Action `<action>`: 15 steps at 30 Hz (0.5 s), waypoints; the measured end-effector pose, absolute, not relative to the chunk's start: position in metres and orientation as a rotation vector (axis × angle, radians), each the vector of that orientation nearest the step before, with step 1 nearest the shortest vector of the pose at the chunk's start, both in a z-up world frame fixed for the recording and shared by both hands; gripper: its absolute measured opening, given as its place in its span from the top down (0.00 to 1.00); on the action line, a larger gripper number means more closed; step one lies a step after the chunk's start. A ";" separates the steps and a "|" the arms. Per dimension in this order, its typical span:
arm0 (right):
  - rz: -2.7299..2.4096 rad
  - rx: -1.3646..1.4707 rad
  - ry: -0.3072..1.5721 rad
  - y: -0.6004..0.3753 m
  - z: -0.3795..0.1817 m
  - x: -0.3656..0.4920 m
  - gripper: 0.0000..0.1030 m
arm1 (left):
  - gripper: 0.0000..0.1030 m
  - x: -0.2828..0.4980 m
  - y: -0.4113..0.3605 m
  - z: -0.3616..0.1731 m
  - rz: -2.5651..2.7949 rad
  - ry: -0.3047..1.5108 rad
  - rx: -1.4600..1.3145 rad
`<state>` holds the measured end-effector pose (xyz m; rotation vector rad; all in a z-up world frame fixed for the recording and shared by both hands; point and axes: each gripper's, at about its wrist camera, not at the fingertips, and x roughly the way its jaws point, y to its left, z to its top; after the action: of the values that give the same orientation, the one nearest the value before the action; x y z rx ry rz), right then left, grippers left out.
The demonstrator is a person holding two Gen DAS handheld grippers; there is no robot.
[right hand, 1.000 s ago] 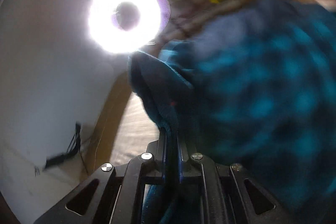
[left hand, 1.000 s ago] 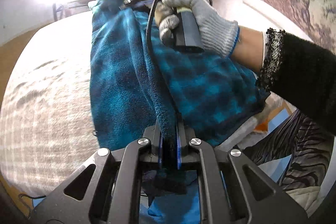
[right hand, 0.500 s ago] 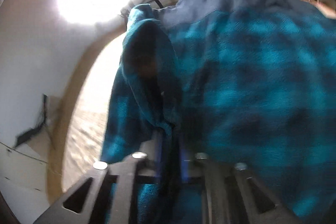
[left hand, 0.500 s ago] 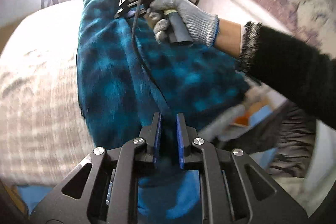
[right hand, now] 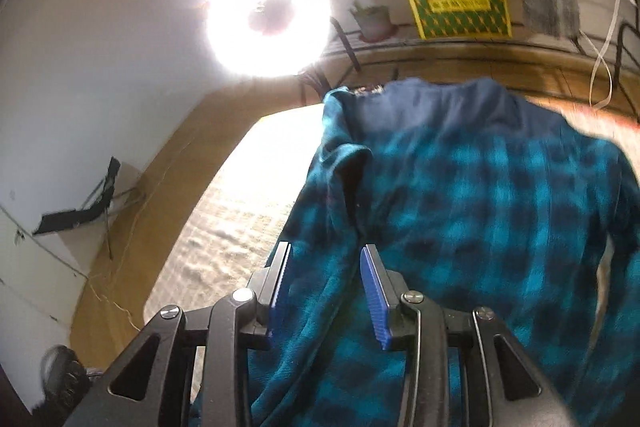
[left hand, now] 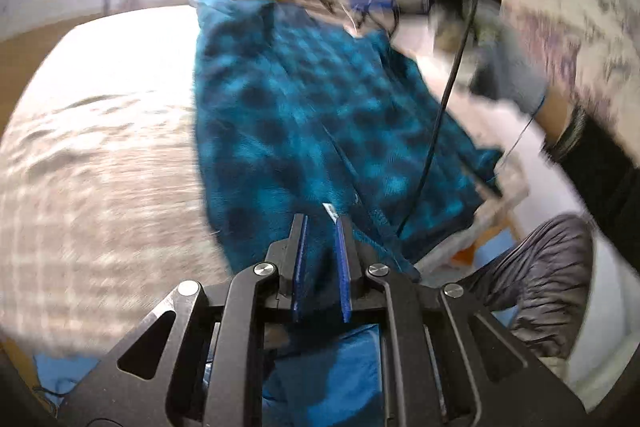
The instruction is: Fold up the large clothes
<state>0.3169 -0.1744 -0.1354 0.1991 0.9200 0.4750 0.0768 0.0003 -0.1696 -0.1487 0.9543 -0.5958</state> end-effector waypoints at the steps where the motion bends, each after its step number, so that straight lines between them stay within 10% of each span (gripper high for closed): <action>1: 0.475 0.183 0.918 -0.172 -0.134 0.318 0.64 | 0.89 0.083 -0.013 -0.180 -0.614 0.977 -0.134; 15: 0.627 0.152 0.937 -0.110 -0.186 0.411 0.64 | 0.89 0.103 -0.034 -0.182 -0.544 0.909 -0.088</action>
<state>0.4113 -0.1098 -0.1863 0.1521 0.9366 0.6273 0.1034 -0.0337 -0.1817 -0.0875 0.9090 -0.5442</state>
